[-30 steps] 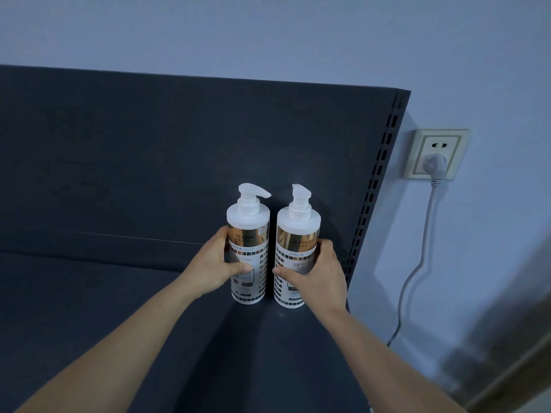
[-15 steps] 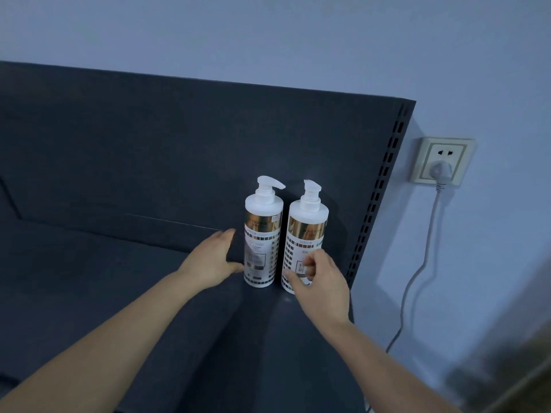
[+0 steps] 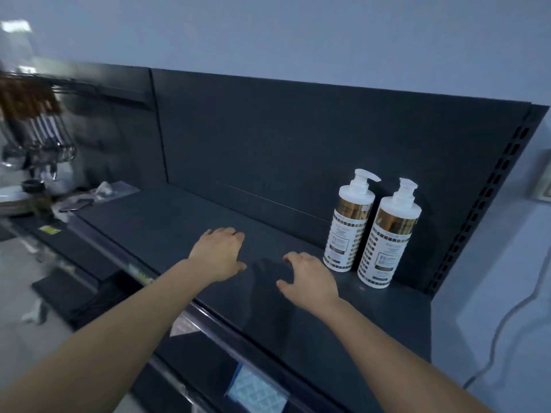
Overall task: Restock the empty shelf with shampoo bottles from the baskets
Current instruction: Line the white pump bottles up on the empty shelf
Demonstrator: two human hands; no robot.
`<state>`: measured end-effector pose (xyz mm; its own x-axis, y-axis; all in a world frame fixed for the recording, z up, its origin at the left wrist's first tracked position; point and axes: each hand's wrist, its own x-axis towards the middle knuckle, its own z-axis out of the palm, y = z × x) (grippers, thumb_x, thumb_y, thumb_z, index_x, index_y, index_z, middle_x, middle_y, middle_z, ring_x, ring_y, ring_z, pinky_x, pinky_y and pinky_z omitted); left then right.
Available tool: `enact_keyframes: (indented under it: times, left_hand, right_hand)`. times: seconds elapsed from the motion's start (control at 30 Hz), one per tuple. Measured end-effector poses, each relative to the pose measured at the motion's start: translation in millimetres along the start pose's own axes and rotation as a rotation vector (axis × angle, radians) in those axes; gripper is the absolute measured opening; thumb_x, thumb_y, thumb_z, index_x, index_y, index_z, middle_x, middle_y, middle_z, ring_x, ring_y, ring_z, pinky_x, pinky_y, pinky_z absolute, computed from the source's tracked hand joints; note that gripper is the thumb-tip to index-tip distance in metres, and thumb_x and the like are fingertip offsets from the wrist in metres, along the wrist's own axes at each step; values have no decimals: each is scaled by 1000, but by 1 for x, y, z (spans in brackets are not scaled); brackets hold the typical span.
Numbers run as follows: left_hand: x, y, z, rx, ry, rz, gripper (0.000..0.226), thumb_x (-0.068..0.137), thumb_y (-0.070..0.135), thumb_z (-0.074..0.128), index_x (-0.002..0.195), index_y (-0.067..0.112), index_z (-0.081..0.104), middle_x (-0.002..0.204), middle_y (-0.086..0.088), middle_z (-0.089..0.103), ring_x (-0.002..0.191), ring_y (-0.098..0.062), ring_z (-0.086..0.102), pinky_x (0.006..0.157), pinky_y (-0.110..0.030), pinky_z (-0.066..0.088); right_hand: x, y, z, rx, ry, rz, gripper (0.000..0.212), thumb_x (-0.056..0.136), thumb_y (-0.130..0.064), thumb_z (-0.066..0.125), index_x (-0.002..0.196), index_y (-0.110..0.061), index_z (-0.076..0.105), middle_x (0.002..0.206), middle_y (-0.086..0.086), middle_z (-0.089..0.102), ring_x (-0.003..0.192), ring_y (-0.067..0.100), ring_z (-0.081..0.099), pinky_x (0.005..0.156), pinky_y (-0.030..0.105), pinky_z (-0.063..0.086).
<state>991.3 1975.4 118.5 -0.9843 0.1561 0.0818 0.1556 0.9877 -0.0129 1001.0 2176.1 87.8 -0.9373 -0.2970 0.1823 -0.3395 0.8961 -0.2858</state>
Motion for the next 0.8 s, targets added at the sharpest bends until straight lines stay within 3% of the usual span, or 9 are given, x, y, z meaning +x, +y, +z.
enact_keyframes:
  times: [0.37, 0.57, 0.8]
  left_hand:
    - [-35, -71, -7, 0, -10, -75, 46, 89, 41, 61, 124, 13, 49, 115, -5, 53, 114, -25, 51, 98, -37, 40]
    - [-9, -95, 1, -15, -4, 66, 44, 89, 40, 61, 121, 12, 50, 115, -5, 54, 113, -24, 51, 96, -36, 40]
    - [26, -110, 1, -59, -23, 350, 44, 89, 39, 61, 122, 12, 50, 114, -6, 53, 112, -24, 51, 93, -36, 41]
  right_hand:
    - [30, -74, 22, -25, -63, -59, 52, 91, -40, 59, 137, -19, 47, 131, 2, 54, 122, 22, 50, 96, 36, 47]
    - [45, -92, 33, -67, -67, 65, 49, 91, -41, 59, 134, -19, 48, 127, 3, 55, 118, 22, 52, 92, 35, 48]
    - [48, -109, 35, -104, -22, 367, 52, 90, -42, 59, 135, -19, 47, 128, 5, 55, 122, 24, 49, 96, 37, 47]
